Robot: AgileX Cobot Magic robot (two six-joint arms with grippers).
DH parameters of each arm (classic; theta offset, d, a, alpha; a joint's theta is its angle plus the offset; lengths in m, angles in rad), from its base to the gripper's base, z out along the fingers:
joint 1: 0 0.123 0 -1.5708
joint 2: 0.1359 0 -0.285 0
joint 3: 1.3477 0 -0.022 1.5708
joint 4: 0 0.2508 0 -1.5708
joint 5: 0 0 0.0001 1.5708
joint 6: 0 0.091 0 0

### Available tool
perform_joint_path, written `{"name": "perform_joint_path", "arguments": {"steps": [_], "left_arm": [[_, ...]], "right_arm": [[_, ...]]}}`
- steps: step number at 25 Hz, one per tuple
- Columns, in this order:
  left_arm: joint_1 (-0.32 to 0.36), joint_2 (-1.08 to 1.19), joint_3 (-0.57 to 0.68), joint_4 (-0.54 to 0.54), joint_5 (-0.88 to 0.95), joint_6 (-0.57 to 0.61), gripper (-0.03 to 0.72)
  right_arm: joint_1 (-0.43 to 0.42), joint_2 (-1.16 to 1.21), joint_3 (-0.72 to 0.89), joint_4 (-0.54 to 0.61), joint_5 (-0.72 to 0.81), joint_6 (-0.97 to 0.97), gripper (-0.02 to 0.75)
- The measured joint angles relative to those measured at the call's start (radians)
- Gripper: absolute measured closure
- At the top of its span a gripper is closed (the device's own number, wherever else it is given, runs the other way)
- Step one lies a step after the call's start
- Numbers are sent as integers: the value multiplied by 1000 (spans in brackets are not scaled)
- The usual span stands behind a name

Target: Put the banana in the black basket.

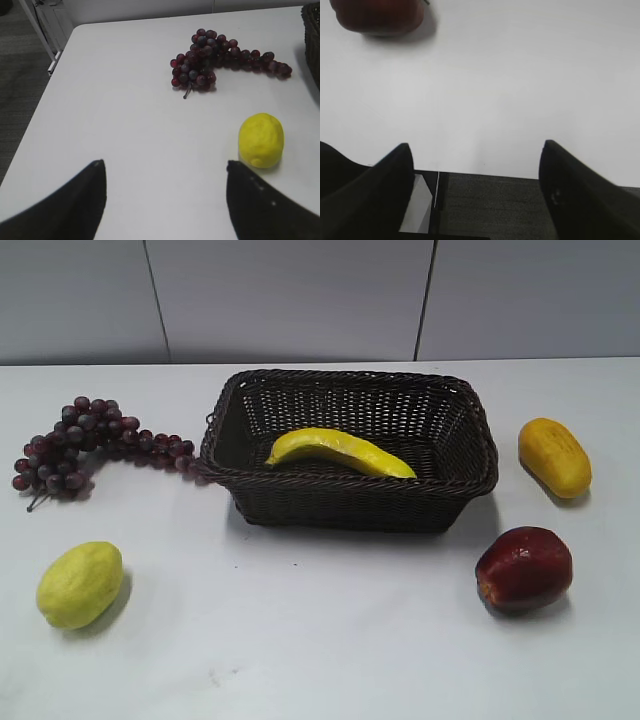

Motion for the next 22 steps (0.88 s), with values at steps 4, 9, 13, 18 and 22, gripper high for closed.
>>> {"name": "perform_joint_path", "arguments": {"steps": [4, 9, 13, 18, 22], "left_arm": [[0, 0, 0, 0, 0, 0, 133], [0, 0, 0, 0, 0, 0, 133], [0, 0, 0, 0, 0, 0, 133], [0, 0, 0, 0, 0, 0, 133], [0, 0, 0, 0, 0, 0, 133]], "right_arm": [[0, -156, 77, 0, 21, 8, 147], [0, -343, 83, 0, 23, 12, 147], [0, -468, 83, 0, 24, 13, 148], [0, -573, 83, 0, 24, 13, 148], [0, -629, 83, 0, 25, 14, 148]]}}
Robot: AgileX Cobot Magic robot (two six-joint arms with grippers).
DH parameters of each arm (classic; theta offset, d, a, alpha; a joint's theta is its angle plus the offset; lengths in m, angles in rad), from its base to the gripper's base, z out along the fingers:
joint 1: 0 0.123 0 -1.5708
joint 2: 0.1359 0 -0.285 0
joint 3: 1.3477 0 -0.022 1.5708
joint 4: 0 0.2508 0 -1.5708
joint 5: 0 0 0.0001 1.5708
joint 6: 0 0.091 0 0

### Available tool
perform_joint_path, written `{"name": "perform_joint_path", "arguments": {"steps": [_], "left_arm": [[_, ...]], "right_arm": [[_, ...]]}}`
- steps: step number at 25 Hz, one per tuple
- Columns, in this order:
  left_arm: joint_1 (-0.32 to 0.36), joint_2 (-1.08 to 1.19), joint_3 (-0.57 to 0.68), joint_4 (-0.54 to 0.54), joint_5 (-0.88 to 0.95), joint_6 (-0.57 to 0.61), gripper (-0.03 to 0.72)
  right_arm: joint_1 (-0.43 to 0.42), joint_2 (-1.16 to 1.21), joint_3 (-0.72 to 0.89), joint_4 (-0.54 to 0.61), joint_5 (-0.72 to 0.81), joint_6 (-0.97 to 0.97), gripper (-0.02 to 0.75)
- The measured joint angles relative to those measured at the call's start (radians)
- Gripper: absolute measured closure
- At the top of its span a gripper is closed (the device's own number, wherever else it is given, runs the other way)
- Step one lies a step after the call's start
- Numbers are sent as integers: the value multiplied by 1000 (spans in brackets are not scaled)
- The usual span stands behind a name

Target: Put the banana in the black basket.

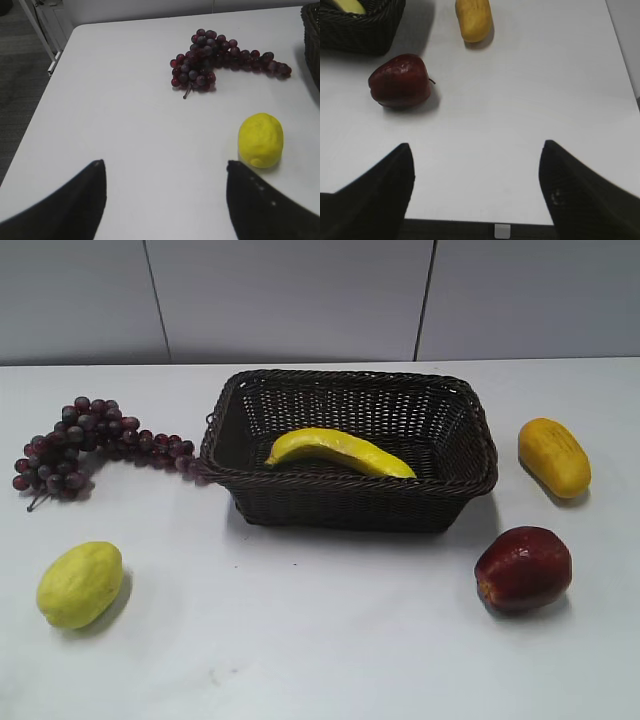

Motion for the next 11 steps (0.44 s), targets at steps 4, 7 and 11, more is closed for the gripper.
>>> {"name": "perform_joint_path", "arguments": {"steps": [4, 7, 11], "left_arm": [[0, 0, 0, 0, 0, 0, 133], [0, 0, 0, 0, 0, 0, 133], [0, 0, 0, 0, 0, 0, 133]], "right_arm": [[0, -36, 0, 0, 2, 0, 148], [0, -65, 0, 0, 3, 0, 148], [0, -109, 0, 0, 4, 1, 148]]}}
